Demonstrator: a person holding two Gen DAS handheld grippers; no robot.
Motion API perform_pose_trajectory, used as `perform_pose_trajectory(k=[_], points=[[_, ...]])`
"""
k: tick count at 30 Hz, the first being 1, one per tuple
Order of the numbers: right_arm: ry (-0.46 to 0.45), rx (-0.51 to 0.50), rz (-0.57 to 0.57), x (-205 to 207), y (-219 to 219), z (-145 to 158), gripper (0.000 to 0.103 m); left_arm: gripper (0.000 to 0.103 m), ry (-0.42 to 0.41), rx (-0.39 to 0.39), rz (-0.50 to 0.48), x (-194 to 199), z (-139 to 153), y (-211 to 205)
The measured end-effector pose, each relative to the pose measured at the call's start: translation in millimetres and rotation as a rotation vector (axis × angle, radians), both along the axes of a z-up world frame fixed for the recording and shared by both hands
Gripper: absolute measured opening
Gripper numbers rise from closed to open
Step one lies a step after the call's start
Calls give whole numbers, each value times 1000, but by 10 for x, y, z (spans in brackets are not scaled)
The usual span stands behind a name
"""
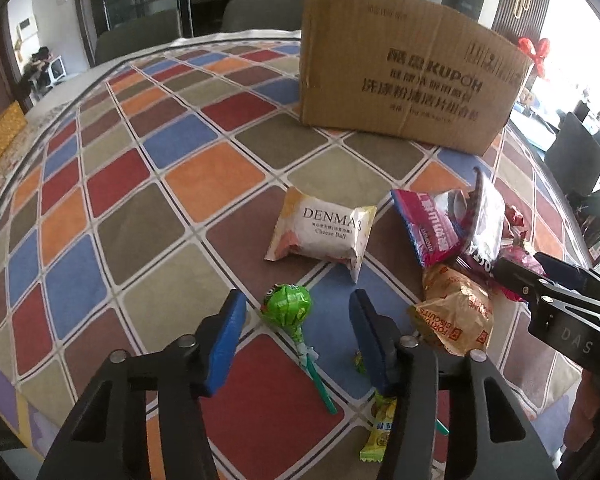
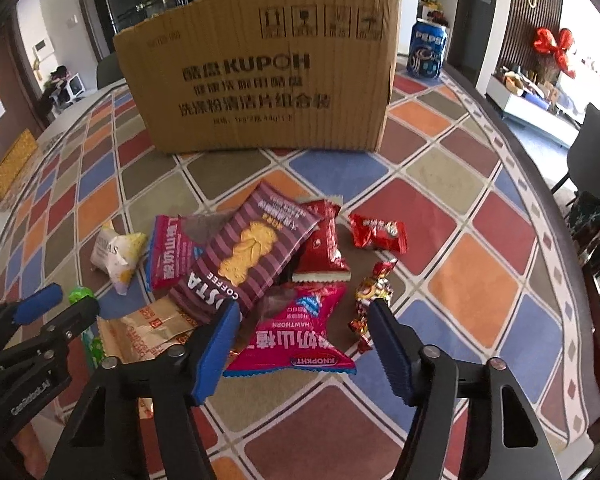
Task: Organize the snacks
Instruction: 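Move left tool to the green lollipop while right tool reaches the pink KNOPFIT bag, then close left tool on the green lollipop while right tool grasps the pink bag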
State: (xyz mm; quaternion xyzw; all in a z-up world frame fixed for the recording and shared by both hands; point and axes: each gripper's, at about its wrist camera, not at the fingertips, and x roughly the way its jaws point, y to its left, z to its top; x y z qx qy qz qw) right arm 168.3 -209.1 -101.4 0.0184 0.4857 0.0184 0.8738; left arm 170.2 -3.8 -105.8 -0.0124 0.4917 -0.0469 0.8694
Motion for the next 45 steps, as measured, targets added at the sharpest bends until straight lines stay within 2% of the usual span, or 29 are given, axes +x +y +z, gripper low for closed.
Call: perform_pose_trajectory(k=[6, 9, 14, 28, 45], points=[[3, 6, 6, -17, 18, -25, 52, 33, 27, -25, -8, 55, -62, 5], [9, 2, 6, -27, 30, -39, 51, 27, 39, -39, -15, 59, -73, -1], [10, 3, 9, -54, 18, -43, 49, 26, 35, -49, -23, 41, -61, -18], [-27, 56, 28, -208, -4, 88, 45, 26, -64, -39, -39, -136, 245, -53], [-202, 108, 46, -354, -44, 568, 45, 26, -204, -38, -78, -239, 727, -187]])
